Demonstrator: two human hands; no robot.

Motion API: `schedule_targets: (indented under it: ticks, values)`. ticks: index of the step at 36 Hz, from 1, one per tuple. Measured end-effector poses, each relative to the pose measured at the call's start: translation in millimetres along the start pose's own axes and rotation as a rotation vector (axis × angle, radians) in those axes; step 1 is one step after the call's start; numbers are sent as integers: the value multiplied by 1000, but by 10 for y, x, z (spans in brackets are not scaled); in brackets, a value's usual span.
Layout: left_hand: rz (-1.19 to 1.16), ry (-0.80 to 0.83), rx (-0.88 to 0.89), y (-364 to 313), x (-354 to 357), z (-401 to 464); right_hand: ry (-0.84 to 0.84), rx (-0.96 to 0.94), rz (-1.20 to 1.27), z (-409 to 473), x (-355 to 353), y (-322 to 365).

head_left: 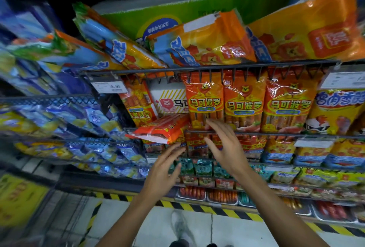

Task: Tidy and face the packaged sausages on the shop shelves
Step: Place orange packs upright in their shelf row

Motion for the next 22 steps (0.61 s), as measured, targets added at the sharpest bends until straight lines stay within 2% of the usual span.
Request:
schedule_targets:
  ticks: [6,8,13,19,22]
  values:
    - [-174,-243,-331,407,-507,-268,180,1,102,61,236,306]
    - [-243,-300,-378,427,-649,-257,219,-3,102,105,309,401]
    - [-432,-343,-341,294,-899,-39,233,-13,69,249,402,637]
    - [-559,-256,-148,382,-1084,299,210,14,-16,401,511,772]
    - [-513,-176,-36,456,-1103,435,153,4,-56,443,534,820]
Point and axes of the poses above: each hand's wrist, its own z-axis towards the middle knuckle, its own x-axis out of the palm, y = z × x, the point moved 4 cm from there along z, towards the middle knuckle, and after that the axes turned 7 degrees about -z, right-handed, at the moved point
